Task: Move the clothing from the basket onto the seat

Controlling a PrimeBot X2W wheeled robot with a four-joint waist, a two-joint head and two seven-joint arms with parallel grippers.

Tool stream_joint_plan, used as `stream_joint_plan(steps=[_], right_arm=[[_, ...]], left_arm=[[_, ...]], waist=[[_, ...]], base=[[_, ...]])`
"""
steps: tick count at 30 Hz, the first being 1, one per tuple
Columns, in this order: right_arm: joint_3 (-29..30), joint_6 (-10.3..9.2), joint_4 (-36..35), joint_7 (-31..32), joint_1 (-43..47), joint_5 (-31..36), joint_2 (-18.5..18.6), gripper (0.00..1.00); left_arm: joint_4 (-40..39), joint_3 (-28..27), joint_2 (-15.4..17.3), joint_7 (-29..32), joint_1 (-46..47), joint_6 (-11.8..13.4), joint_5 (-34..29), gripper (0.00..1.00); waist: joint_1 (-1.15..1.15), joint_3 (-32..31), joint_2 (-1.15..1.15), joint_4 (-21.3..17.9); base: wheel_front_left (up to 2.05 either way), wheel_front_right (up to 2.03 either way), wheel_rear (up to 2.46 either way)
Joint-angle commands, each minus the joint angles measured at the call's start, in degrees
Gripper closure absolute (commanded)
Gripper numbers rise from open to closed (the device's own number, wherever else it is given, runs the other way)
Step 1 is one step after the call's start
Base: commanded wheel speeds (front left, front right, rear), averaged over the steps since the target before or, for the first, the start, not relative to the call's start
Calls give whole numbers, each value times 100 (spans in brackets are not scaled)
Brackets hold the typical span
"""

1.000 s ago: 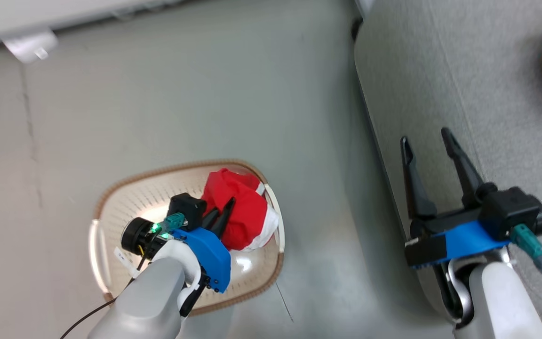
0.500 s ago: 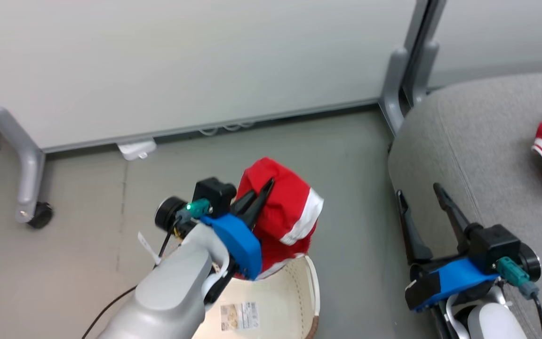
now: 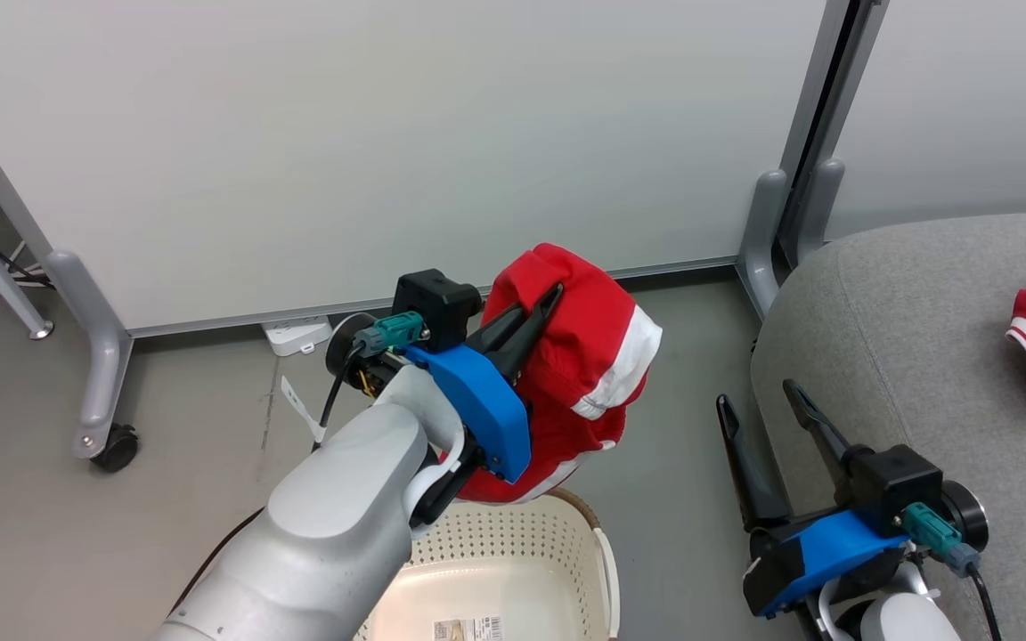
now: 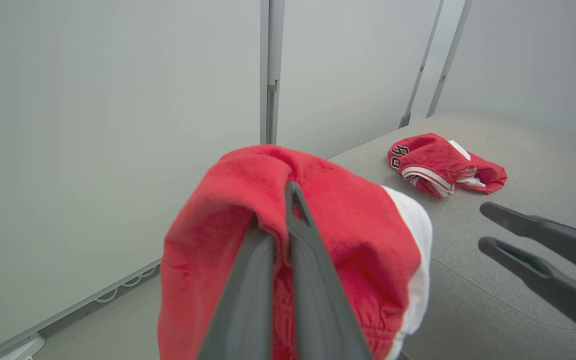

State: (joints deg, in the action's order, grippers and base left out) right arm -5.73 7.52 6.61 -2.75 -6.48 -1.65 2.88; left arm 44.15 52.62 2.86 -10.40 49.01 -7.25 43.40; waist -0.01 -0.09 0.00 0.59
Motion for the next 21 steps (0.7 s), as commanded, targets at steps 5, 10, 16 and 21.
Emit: stream_joint_plan(steps=[5, 10, 16, 21], right_arm=[[-109, -6, 71, 14, 107, -42, -1, 0], [-447, -6, 183, 108, 80, -247, -1, 0], [-1053, -6, 517, 315, -267, -819, 0, 0], [-1342, -5, 888, 347, -626, -1106, 1, 0]], left_arm=[[48, 135, 9, -23, 17, 34, 95, 100], [92, 248, 9, -65, 13, 47, 152, 100], [58, 388, 8, -88, 57, 59, 279, 100], [22, 484, 9, -101, 86, 90, 358, 100]], waist=[[1, -16, 0, -49], [1, -14, 0, -63], [1, -16, 0, -71], [1, -19, 0, -60]], base=[[0, 0, 0], [0, 0, 0], [0, 0, 0], [0, 0, 0]])
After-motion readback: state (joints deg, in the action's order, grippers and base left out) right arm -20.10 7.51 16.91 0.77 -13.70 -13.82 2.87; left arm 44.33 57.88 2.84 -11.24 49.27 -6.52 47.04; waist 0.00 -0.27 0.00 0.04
